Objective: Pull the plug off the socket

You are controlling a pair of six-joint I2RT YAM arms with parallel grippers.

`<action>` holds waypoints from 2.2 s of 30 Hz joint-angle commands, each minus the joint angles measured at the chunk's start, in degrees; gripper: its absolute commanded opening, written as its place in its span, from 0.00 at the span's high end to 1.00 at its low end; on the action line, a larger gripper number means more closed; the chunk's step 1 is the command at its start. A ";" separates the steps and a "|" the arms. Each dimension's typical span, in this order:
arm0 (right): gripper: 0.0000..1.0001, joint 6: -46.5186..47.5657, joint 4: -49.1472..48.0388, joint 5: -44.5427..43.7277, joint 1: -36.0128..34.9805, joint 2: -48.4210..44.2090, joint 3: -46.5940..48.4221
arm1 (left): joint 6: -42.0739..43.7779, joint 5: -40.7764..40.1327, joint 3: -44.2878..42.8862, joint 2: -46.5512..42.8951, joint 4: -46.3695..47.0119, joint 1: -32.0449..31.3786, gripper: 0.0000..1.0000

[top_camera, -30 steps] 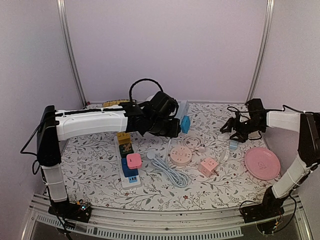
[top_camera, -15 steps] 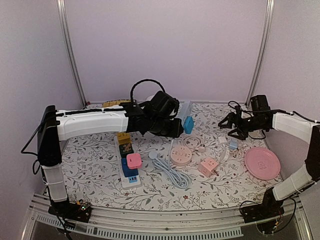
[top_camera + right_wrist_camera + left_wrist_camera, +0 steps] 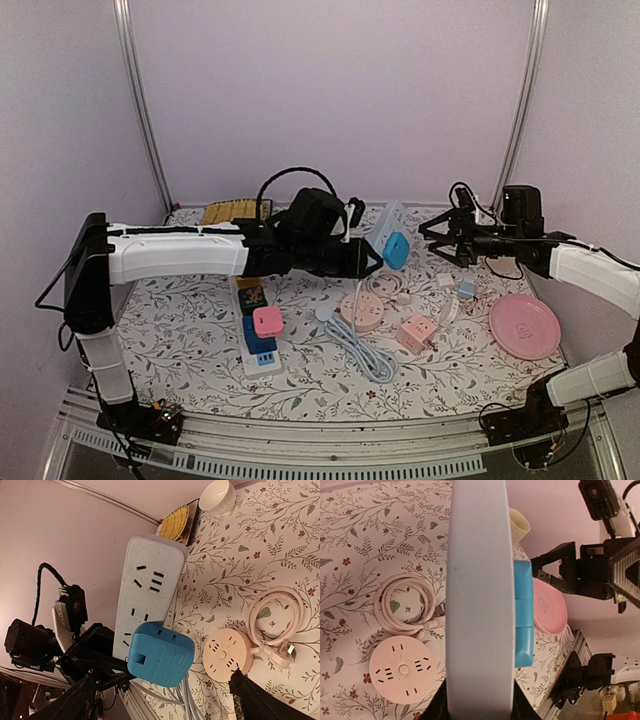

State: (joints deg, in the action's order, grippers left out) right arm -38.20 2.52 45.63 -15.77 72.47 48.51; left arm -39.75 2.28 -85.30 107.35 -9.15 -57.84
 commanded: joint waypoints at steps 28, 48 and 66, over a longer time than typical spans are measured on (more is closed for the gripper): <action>0.60 -17.21 -24.06 9.01 -6.61 -2.33 -2.52 | -1.19 9.60 1.53 -6.16 13.08 1.79 1.00; 0.68 -19.64 -21.94 7.76 -6.73 2.58 -3.05 | 3.98 4.04 0.04 -7.47 7.65 -0.39 1.00; 0.79 -19.72 -20.15 6.34 -7.55 3.95 -1.73 | 6.90 -4.12 -6.30 -4.34 -3.94 -2.20 1.00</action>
State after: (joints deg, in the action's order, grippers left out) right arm -57.95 -18.39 53.10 -22.90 75.88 45.41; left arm -33.85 1.23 -87.50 103.15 -12.75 -58.96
